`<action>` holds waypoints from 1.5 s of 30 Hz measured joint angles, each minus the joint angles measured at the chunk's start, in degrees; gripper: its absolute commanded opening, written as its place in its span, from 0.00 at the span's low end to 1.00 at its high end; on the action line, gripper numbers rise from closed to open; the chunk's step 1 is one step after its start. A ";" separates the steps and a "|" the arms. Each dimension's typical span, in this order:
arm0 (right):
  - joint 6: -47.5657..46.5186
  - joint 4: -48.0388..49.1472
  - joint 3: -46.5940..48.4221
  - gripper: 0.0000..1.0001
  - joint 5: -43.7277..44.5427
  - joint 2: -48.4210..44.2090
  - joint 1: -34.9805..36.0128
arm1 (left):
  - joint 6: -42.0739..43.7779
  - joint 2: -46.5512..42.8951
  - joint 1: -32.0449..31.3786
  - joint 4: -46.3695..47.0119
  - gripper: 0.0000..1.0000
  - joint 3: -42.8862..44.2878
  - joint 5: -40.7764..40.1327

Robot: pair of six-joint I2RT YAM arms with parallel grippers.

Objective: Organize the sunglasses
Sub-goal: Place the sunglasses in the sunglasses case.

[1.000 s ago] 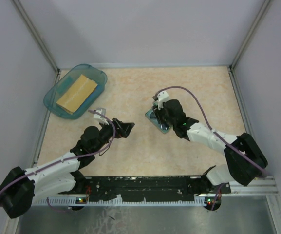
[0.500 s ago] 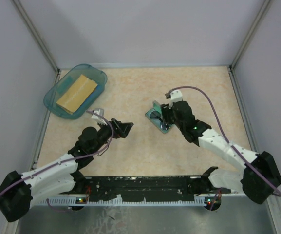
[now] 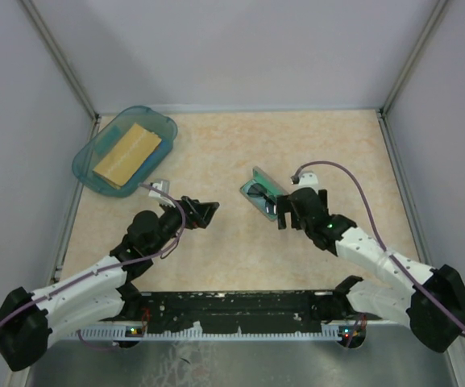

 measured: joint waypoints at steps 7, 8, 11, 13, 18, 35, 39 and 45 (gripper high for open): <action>3.80 -0.02 -0.17 0.99 2.78 4.31 -0.04 | 0.02 -0.39 0.00 -0.09 1.00 0.00 -0.07; 4.26 -0.04 -0.13 0.99 3.08 4.96 -0.04 | 0.04 -0.57 0.00 -0.13 1.00 0.00 -0.07; 5.99 -0.81 0.90 0.99 4.22 7.89 -0.07 | 0.04 -1.05 0.00 -0.20 1.00 0.00 -0.15; 6.78 -1.09 1.95 0.99 4.74 9.77 -0.07 | 0.07 -1.33 0.00 -0.22 1.00 0.00 -0.26; 8.24 -1.42 4.57 0.99 6.25 13.11 -0.15 | 0.24 -1.92 0.00 -0.13 1.00 -0.55 -0.61; 8.85 -1.77 7.78 0.99 8.07 19.91 -2.82 | 0.92 -2.43 0.00 -0.15 1.00 -1.20 -1.25; 8.74 -1.62 7.78 0.99 8.02 20.55 -2.84 | 1.05 -2.43 0.00 -0.15 1.00 -1.20 -1.49; 8.33 -0.39 7.80 0.99 7.98 21.53 -2.84 | 1.09 -2.40 0.00 -0.15 1.00 -1.20 -1.53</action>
